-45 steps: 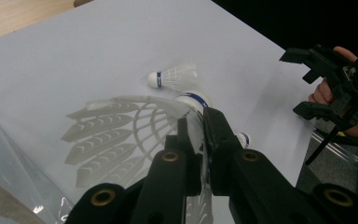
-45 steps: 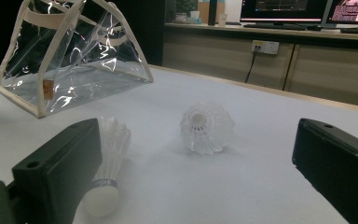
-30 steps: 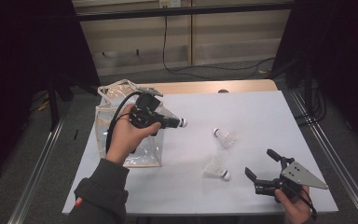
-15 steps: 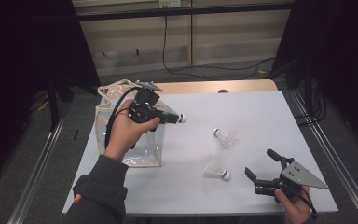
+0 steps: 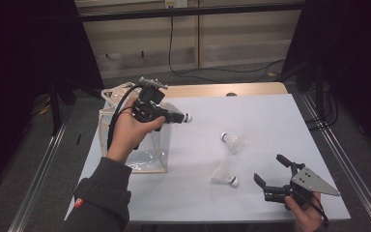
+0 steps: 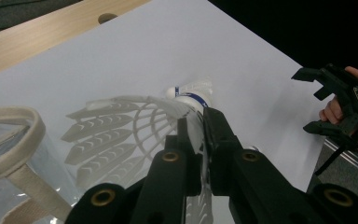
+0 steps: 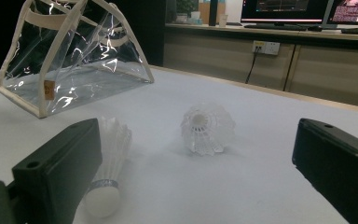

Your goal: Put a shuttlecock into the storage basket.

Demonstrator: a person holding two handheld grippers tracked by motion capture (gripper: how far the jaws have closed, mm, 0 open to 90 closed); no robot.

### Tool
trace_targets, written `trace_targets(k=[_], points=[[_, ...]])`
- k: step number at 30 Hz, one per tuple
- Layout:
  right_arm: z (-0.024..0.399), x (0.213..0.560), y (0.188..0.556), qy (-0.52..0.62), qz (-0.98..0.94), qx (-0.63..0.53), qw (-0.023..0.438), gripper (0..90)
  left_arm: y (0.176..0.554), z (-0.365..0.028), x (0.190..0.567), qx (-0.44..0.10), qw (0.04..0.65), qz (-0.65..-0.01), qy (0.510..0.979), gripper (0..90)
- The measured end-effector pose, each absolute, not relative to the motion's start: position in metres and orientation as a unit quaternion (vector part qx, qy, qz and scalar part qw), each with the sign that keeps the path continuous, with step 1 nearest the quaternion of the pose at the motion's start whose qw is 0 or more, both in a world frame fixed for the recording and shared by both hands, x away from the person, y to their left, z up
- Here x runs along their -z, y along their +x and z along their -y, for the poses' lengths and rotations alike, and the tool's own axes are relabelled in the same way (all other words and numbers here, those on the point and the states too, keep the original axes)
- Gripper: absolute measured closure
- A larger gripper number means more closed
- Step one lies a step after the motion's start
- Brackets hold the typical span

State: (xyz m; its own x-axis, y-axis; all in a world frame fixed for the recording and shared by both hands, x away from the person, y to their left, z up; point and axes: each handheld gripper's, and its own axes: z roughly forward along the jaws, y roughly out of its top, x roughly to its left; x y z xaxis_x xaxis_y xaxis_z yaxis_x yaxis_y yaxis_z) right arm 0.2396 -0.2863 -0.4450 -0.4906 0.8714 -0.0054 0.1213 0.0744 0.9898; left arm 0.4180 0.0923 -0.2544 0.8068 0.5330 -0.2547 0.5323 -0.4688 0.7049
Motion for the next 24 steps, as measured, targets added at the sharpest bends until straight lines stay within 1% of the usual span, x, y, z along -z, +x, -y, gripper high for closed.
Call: trace_targets(k=[24], points=[[0.286, 0.445, 0.24, 0.38, -0.654, -0.565, 0.331, 1.2, 0.431, -0.099, 0.244, -0.011, 0.412, -0.329, 0.85, 86.6]])
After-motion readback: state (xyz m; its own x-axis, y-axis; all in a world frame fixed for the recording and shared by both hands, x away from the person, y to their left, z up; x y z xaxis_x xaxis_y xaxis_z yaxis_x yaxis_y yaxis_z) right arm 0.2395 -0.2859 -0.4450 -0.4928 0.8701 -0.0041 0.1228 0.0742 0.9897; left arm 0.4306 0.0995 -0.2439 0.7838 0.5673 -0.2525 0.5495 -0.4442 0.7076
